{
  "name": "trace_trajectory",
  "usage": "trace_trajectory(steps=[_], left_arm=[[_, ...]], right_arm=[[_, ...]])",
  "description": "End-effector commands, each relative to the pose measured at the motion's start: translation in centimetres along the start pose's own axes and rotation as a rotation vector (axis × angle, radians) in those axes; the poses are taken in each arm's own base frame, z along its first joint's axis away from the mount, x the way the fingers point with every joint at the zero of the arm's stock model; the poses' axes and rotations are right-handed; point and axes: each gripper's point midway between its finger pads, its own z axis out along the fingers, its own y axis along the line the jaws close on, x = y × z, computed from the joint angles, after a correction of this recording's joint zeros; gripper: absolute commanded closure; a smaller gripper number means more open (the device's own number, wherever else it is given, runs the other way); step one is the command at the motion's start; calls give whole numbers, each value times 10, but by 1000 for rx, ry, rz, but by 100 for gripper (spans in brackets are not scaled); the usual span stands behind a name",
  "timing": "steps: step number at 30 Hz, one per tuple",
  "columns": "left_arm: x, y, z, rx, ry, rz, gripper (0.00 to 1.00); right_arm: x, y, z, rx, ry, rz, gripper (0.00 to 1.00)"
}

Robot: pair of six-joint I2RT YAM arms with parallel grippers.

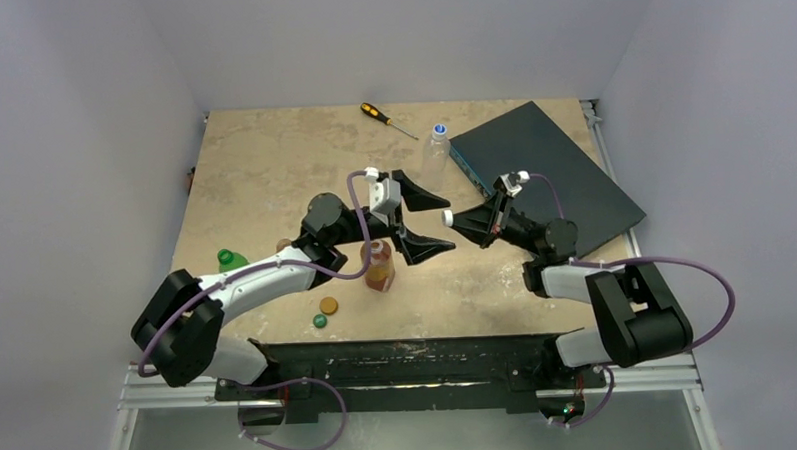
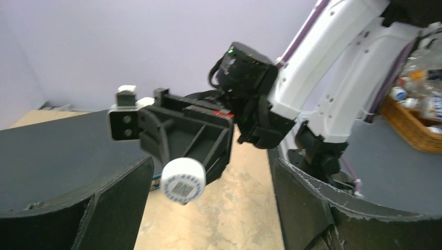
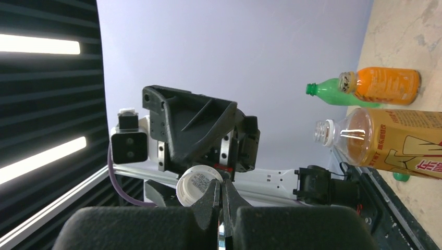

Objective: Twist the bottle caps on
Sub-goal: Adjust the bottle cap at the center of the board.

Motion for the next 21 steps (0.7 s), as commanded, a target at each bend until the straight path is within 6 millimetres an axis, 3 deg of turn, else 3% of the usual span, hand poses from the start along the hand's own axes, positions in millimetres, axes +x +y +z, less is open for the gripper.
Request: trace_trajectory(steps=[1, 15, 21], left_arm=[[-18, 23, -11, -167, -44, 154, 17], [-10, 15, 2, -110, -38, 152, 34], [-9, 13, 6, -79, -49, 130, 49]], right_arm=[[26, 51, -6, -194, 67, -231, 100], [26, 54, -5, -193, 67, -237, 100], [25, 51, -5, -186, 66, -232, 100]])
